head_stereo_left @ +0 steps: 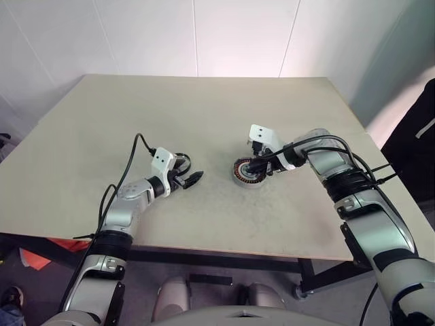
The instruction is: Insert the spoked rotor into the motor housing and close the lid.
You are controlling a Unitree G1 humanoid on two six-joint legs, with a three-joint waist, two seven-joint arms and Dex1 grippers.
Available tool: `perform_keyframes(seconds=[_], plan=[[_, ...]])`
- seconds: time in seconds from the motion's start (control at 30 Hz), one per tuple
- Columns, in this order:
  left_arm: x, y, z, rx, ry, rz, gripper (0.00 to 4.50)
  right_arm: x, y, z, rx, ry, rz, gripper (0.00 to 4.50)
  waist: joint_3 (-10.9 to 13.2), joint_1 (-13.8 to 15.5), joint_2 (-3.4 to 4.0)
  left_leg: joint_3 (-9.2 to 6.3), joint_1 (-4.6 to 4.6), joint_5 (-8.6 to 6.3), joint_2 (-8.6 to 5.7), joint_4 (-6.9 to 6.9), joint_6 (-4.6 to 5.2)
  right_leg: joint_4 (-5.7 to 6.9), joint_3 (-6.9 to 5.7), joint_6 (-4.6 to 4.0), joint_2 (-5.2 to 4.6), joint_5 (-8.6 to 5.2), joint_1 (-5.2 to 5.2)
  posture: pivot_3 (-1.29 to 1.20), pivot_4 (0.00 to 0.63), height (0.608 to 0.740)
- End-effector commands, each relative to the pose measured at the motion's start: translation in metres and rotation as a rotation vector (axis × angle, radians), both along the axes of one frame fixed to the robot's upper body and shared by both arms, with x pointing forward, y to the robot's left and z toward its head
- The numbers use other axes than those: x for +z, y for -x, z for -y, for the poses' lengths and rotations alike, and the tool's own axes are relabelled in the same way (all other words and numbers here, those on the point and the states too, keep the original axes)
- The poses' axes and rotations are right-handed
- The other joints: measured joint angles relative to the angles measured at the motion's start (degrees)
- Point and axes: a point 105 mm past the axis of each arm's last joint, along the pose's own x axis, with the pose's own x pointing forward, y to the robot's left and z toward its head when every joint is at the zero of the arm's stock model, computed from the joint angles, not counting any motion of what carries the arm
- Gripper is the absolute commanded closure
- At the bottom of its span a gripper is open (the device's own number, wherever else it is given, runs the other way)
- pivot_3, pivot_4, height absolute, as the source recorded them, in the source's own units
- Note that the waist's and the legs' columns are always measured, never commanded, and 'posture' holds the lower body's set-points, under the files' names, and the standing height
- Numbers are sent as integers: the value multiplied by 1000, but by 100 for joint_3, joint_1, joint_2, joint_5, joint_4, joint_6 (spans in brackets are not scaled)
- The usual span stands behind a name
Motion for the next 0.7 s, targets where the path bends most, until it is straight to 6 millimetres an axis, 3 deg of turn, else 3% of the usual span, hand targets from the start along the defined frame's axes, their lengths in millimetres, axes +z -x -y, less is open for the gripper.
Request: perform_keyframes(seconds=[0.03, 0.3, 0.7], plan=[[16, -5, -5, 12, -1, 64, 0, 12, 3, -8, 44, -25, 32, 3179, 0, 1, 0, 0, -1, 0, 0, 0, 1, 0, 0, 0, 0, 0, 0, 0, 0, 740], [16, -5, -5, 13, -1, 64, 0, 18, -1, -8, 25, -30, 66, 539, 0, 1, 0, 0, 0, -1, 0, 0, -1, 0, 0, 0, 0, 0, 0, 0, 0, 740], [16, -4, -5, 14, -2, 62, 0, 21, -8, -9, -9, -37, 86, 539, 0, 0, 0, 0, 0, -1, 0, 0, -2, 0, 0, 0, 0, 0, 0, 0, 0, 740]])
